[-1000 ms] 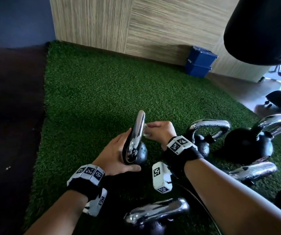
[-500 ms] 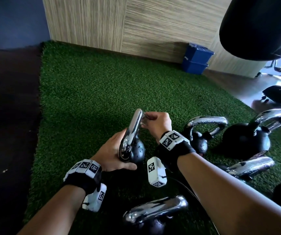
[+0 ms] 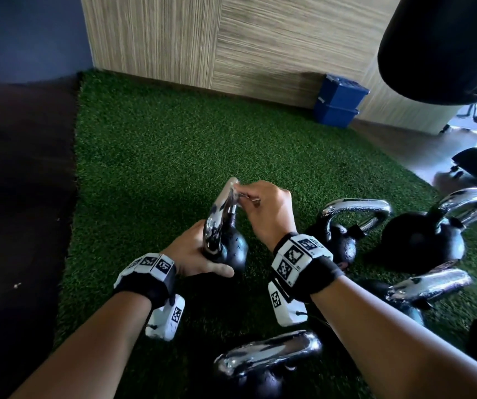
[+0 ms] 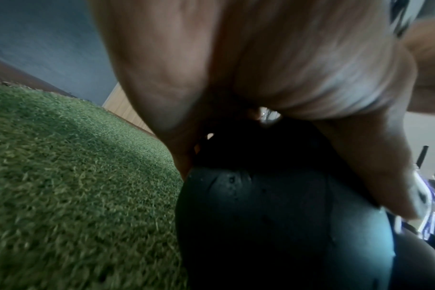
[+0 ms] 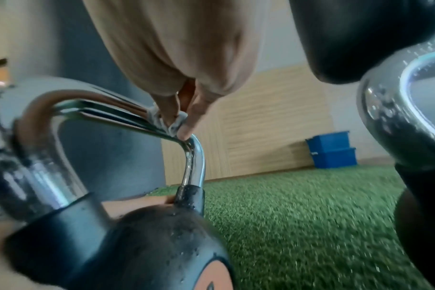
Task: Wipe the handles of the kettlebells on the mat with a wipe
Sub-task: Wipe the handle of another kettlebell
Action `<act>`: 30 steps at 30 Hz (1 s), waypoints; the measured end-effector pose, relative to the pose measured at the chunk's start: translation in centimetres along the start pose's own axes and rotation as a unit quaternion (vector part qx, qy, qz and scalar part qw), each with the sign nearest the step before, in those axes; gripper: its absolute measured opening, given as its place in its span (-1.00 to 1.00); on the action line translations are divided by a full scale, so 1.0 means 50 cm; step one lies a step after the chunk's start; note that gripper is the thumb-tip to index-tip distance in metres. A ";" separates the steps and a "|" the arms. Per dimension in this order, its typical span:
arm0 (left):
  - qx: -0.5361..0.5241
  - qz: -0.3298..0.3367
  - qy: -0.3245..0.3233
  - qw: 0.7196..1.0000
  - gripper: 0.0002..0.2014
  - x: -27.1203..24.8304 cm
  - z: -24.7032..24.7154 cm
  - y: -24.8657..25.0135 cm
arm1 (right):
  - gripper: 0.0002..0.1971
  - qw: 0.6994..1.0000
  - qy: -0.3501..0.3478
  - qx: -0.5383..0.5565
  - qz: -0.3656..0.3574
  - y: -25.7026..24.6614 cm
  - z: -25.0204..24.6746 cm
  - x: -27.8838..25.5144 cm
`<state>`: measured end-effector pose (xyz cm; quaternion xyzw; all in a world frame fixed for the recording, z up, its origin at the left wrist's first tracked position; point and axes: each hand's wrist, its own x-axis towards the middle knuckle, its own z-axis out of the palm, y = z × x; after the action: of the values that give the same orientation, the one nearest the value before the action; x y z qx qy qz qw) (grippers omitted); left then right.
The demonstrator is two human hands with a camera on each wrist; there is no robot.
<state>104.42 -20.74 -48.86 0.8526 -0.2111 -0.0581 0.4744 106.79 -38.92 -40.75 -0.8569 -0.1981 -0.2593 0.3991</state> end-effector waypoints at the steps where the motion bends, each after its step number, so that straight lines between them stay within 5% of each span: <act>1: -0.011 -0.005 -0.004 1.000 -0.11 0.004 -0.002 0.002 | -0.79 1.000 -0.012 -0.011 -0.021 -0.008 -0.009 0.005; 4: -0.043 0.011 -0.009 0.999 -0.23 0.011 -0.005 0.011 | -0.83 0.994 -0.065 -0.069 -0.048 -0.030 -0.035 0.030; 8: -0.072 0.009 -0.018 0.997 -0.10 0.015 -0.011 0.018 | -0.78 0.985 -0.091 -0.111 -0.093 -0.073 -0.056 0.021; 12: -0.072 -0.023 -0.019 0.997 -0.30 0.018 -0.014 0.003 | -0.75 0.979 -0.145 -0.090 -0.116 -0.112 -0.067 0.011; 20: -0.061 -0.063 -0.025 0.996 -0.37 0.030 -0.024 0.015 | -0.81 0.982 -0.170 -0.078 0.037 -0.149 -0.068 0.018; 26: -0.082 -0.036 -0.057 0.994 -0.31 0.023 -0.026 0.032 | -0.81 0.947 -0.234 0.050 0.215 -0.148 -0.062 0.034; 30: -0.088 -0.055 -0.050 0.993 -0.46 0.028 -0.025 0.011 | -0.82 0.945 -0.270 -0.010 0.185 -0.142 -0.046 0.007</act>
<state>105.89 -20.58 -47.58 0.8140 -0.1815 -0.1452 0.5323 102.54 -36.42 -35.14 -0.9204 -0.1336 0.0585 0.3628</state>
